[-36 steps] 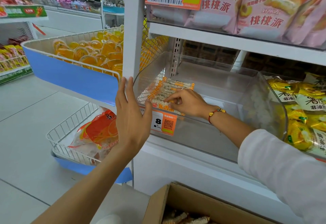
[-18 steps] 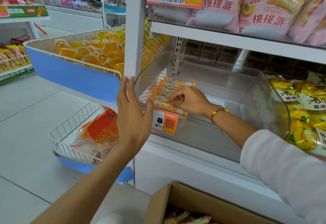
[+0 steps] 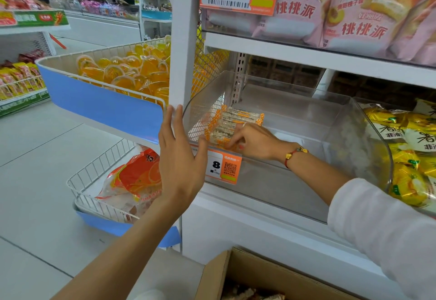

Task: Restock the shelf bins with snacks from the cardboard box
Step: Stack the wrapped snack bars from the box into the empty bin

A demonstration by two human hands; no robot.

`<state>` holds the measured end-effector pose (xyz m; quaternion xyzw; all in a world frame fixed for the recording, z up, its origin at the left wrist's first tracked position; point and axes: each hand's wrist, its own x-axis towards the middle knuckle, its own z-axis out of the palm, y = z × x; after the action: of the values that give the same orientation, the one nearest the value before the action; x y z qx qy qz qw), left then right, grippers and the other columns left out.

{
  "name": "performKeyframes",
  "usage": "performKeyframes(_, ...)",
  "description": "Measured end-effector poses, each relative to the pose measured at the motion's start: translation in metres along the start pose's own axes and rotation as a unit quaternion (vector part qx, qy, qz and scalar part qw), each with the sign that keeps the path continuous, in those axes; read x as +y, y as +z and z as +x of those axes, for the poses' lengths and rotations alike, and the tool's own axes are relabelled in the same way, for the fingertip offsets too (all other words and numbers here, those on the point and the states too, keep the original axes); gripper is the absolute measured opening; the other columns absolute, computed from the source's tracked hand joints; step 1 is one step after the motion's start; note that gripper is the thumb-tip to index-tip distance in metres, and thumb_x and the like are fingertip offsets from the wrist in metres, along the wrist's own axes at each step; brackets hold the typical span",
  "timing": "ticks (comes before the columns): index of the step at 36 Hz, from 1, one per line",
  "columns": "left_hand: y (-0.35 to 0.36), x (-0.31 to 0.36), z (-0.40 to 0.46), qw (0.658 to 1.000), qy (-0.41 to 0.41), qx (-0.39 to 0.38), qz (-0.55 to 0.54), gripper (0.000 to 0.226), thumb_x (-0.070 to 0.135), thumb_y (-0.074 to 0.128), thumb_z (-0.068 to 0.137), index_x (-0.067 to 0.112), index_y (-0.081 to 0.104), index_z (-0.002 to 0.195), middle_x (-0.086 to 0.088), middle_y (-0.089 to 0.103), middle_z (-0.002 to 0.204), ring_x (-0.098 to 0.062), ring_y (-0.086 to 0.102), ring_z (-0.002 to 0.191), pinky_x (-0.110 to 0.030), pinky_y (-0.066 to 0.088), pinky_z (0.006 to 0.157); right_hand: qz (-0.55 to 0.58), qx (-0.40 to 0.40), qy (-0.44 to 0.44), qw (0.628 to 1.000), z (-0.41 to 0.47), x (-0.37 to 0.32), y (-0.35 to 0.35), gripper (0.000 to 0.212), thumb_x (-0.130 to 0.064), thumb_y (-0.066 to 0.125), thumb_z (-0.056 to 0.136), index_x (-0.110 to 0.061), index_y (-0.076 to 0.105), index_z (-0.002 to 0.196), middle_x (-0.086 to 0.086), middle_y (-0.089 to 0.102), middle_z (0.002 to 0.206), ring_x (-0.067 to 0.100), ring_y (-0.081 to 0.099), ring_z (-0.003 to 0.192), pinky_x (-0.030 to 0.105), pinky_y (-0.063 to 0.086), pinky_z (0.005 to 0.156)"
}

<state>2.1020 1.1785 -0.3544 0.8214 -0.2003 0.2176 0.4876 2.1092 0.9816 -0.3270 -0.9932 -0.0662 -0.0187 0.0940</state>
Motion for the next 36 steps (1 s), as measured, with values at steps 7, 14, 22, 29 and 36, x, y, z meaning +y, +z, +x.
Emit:
performKeyframes(7, -0.001, 0.0, 0.0, 1.0, 0.006, 0.005, 0.002, 0.065, 0.038, 0.046, 0.098, 0.023, 0.013, 0.153, 0.006, 0.006, 0.16, -0.01, 0.006, 0.146, -0.024, 0.024, 0.103, 0.119, 0.032, 0.068, 0.99, 0.004, 0.006, 0.004, 0.024, -0.028, 0.066, 0.09, -0.018, 0.072, 0.11, -0.001, 0.071, 0.107, 0.012, 0.062, 0.097, 0.034, 0.052, 0.087)
performKeyframes(14, 0.0, 0.0, 0.0, 1.0, -0.003, 0.005, -0.001, 0.067, 0.035, 0.048, 0.098, 0.02, 0.013, 0.153, 0.004, 0.006, 0.16, -0.012, 0.008, 0.147, -0.041, 0.032, 0.113, -0.069, 0.153, 0.022, 0.986, 0.007, 0.002, 0.002, 0.021, -0.035, 0.068, 0.087, -0.029, 0.072, 0.107, -0.006, 0.063, 0.109, 0.011, 0.056, 0.09, 0.023, 0.031, 0.059)
performKeyframes(22, 0.002, 0.0, 0.001, 1.0, -0.002, 0.007, 0.006, 0.067, 0.033, 0.048, 0.098, 0.018, 0.014, 0.153, 0.004, 0.005, 0.161, -0.013, 0.006, 0.147, -0.033, 0.023, 0.112, -0.049, 0.1, 0.001, 0.994, 0.008, 0.003, 0.005, 0.028, -0.025, 0.063, 0.09, -0.031, 0.066, 0.117, -0.002, 0.061, 0.11, 0.016, 0.055, 0.099, 0.026, 0.036, 0.064)
performKeyframes(29, 0.003, -0.002, 0.001, 1.0, 0.005, 0.009, 0.003, 0.069, 0.038, 0.043, 0.094, 0.019, 0.013, 0.153, 0.003, 0.006, 0.16, -0.012, 0.006, 0.147, -0.026, 0.019, 0.109, 0.012, 0.086, 0.009, 0.996, 0.005, 0.011, 0.006, 0.036, -0.03, 0.07, 0.083, -0.032, 0.065, 0.118, -0.003, 0.058, 0.11, 0.01, 0.051, 0.092, 0.025, 0.04, 0.063)
performKeyframes(36, 0.003, -0.001, 0.0, 1.0, 0.003, 0.007, 0.0, 0.071, 0.042, 0.038, 0.09, 0.019, 0.013, 0.153, 0.004, 0.006, 0.16, -0.011, 0.005, 0.147, -0.022, 0.017, 0.107, 0.011, 0.085, 0.013, 0.996, 0.004, 0.01, 0.006, 0.037, -0.034, 0.072, 0.082, -0.033, 0.065, 0.118, -0.001, 0.06, 0.111, 0.015, 0.054, 0.096, 0.032, 0.047, 0.071)
